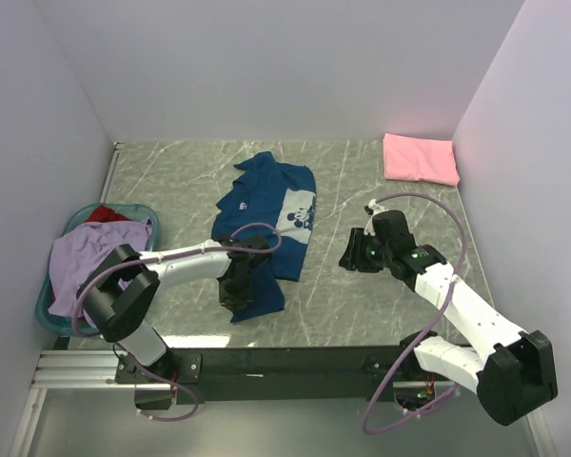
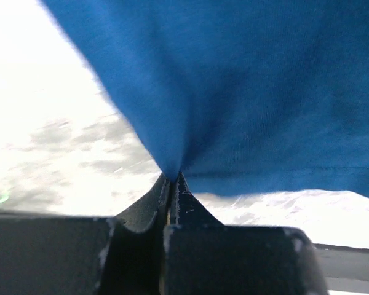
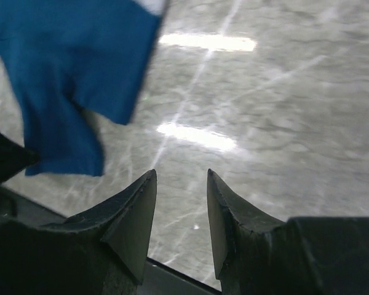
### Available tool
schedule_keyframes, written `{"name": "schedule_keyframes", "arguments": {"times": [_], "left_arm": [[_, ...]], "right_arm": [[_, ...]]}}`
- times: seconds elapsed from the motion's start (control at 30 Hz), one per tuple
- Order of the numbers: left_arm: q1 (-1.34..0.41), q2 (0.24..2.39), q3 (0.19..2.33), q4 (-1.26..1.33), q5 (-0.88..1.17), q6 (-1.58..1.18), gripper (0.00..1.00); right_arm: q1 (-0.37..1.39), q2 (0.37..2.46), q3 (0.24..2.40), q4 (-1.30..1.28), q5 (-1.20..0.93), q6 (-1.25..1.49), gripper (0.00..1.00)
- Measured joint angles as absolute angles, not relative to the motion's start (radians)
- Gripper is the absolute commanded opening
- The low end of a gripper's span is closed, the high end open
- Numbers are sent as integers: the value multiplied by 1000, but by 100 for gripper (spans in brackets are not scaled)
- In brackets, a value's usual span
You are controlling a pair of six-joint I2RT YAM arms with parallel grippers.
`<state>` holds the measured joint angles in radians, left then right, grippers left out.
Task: Fold and stack the t-shirts
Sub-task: Flatten the tshirt out
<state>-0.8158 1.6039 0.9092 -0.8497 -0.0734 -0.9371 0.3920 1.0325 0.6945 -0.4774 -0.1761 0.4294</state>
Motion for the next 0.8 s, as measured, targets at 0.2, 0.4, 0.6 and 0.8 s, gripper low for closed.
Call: {"name": "schedule_keyframes", "arguments": {"times": [0.2,0.4,0.6,0.8], "left_arm": [[-782,1543,1153,-1011,-196,-931,1],[-678,1502,1555,-1067,-335,-873,1],[-611,1520,1766,-1112,-400,-809,1],[-604,1568,1822,-1121,-417,-774,1]], "right_arm": [[419,1129,695,-412,-267,447,56],[574,1271,754,-399,-240,462,62],[663,1414,884,-351,-210,508,63],[702,1560,954,-279,-201,590,64]]}}
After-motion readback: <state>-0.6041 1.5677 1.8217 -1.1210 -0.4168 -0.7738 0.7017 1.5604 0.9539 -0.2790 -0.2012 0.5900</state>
